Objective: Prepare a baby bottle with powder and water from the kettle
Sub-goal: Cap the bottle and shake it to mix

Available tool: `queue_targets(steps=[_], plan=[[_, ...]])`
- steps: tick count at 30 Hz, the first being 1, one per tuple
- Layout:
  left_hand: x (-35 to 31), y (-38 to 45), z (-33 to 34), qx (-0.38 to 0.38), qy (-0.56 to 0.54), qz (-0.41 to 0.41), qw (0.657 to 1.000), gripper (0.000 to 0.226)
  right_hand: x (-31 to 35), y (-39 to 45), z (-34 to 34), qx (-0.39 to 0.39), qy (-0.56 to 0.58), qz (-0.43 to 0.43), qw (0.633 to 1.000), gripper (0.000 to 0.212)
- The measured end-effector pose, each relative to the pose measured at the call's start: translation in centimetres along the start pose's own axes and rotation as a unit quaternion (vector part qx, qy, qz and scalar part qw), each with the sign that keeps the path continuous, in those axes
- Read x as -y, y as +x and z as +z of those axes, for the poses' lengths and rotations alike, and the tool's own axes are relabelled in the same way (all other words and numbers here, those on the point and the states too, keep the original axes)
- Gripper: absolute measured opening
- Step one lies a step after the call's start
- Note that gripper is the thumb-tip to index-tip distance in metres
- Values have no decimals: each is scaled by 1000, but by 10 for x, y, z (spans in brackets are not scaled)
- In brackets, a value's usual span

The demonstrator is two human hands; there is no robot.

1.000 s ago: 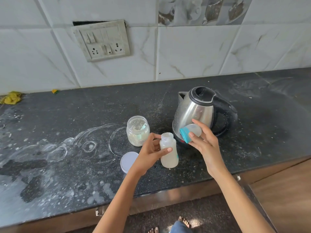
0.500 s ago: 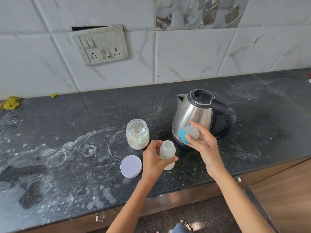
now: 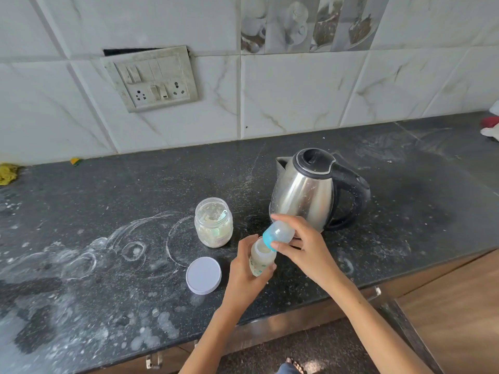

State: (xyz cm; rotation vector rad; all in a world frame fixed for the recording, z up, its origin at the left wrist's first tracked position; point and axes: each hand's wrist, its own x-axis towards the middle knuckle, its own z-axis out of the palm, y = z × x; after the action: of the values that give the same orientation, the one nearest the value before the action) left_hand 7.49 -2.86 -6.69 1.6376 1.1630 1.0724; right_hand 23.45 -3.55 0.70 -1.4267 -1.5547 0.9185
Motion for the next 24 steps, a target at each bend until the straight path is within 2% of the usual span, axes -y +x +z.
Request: queue_targets(steps=[3, 10, 16, 19, 22, 24], plan=[[2, 2, 0, -20, 9, -2, 1000, 59, -1, 4, 5, 28, -79, -12, 996, 50], [-1, 6, 7, -46, 15, 5, 999, 49, 6, 9, 10, 84, -162, -17, 983, 47], [7, 4, 10, -71, 40, -5, 997, 47, 19, 18, 6, 193, -250, -40, 948, 45], [8, 5, 9, -70, 56, -7, 996, 49, 22, 24, 7, 190, -265, -39, 945, 44], [8, 4, 9, -64, 48, -8, 997, 46, 18, 24, 11, 149, -275, -41, 949, 46], [10, 3, 9, -61, 39, -12, 997, 47, 12, 23, 9, 137, -227, -35, 964, 48]])
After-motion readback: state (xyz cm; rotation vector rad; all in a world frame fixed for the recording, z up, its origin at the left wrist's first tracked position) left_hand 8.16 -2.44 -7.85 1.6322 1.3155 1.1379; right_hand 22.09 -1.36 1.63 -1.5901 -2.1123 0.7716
